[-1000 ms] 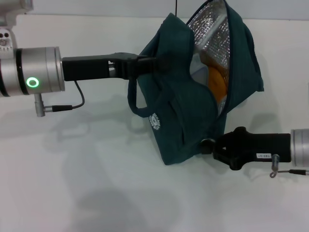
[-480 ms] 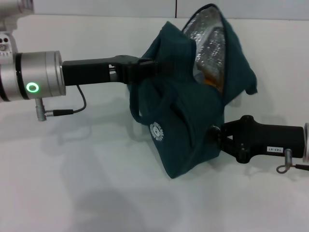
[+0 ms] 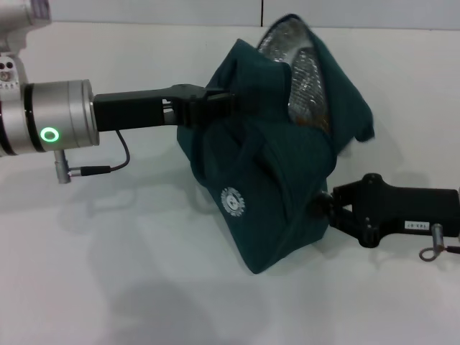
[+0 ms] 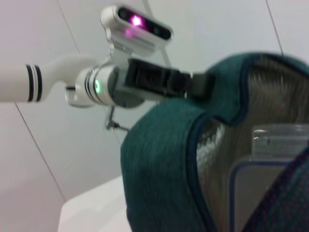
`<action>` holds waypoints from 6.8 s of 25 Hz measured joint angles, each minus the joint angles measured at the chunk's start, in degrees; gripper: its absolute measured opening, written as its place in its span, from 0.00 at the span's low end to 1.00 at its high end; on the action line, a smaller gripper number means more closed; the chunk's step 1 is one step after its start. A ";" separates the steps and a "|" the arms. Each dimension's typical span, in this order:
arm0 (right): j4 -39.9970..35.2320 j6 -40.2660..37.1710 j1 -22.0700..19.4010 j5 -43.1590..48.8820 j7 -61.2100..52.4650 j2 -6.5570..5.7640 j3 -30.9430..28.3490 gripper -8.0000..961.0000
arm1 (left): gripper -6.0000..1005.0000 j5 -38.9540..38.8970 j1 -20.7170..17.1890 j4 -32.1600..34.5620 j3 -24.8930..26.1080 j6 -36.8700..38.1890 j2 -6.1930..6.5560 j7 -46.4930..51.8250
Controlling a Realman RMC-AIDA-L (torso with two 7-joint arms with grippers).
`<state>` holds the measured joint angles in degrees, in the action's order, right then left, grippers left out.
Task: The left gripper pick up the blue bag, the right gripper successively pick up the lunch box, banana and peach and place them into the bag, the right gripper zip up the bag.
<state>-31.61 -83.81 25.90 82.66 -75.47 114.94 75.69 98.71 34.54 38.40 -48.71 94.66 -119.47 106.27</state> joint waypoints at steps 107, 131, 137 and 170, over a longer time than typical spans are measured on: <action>-8.37 -7.04 0.97 12.27 -12.12 -1.45 -11.89 0.04 | 0.06 0.07 -0.35 0.10 0.29 -1.42 0.46 -1.50; -9.26 -11.66 1.34 13.09 -9.95 -0.44 -20.42 0.02 | 0.06 0.08 -0.60 0.17 0.29 -1.41 0.46 -1.53; -8.79 -13.40 3.48 11.95 -8.21 0.37 -20.17 0.02 | 0.06 0.08 -0.33 0.03 0.34 -1.43 0.32 -2.20; -3.83 -11.77 12.78 8.40 -5.82 0.71 -19.97 0.02 | 0.65 -8.12 -16.32 -22.33 1.87 10.38 -0.32 -44.32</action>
<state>-35.44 -95.58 38.68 91.06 -81.30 115.65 55.71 90.59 18.22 16.07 -46.84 105.05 -119.79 61.95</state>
